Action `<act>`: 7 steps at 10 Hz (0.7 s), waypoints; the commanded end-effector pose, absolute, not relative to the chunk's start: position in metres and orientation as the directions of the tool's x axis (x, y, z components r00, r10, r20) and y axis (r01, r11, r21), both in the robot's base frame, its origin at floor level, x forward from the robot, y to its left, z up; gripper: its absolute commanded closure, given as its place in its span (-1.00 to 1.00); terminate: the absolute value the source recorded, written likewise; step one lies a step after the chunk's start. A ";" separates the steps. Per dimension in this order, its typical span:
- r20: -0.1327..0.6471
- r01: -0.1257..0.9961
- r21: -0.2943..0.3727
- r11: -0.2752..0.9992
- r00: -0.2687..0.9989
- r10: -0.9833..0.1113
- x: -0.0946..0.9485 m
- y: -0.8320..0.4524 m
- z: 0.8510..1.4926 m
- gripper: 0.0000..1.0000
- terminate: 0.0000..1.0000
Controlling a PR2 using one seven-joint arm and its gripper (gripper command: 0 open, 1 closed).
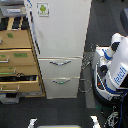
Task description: Opening the fridge
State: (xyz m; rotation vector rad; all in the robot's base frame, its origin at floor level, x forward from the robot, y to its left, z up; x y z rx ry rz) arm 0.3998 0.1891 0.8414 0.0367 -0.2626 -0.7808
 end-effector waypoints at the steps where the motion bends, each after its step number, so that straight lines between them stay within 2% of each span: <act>1: 0.214 0.716 0.080 0.694 0.667 -0.713 0.397 0.187 0.842 -1.00 -1.00; 2: 0.193 0.732 0.036 0.681 0.663 -0.723 0.400 0.186 0.841 -1.00 -1.00; 4: 0.167 0.770 -0.007 0.638 0.630 -0.758 0.410 0.188 0.845 -1.00 -1.00; 5: 0.152 0.791 -0.024 0.611 0.607 -0.780 0.416 0.186 0.849 -1.00 -1.00; 7: 0.180 0.829 -0.024 0.559 0.554 -0.813 0.435 0.175 0.864 -1.00 -1.00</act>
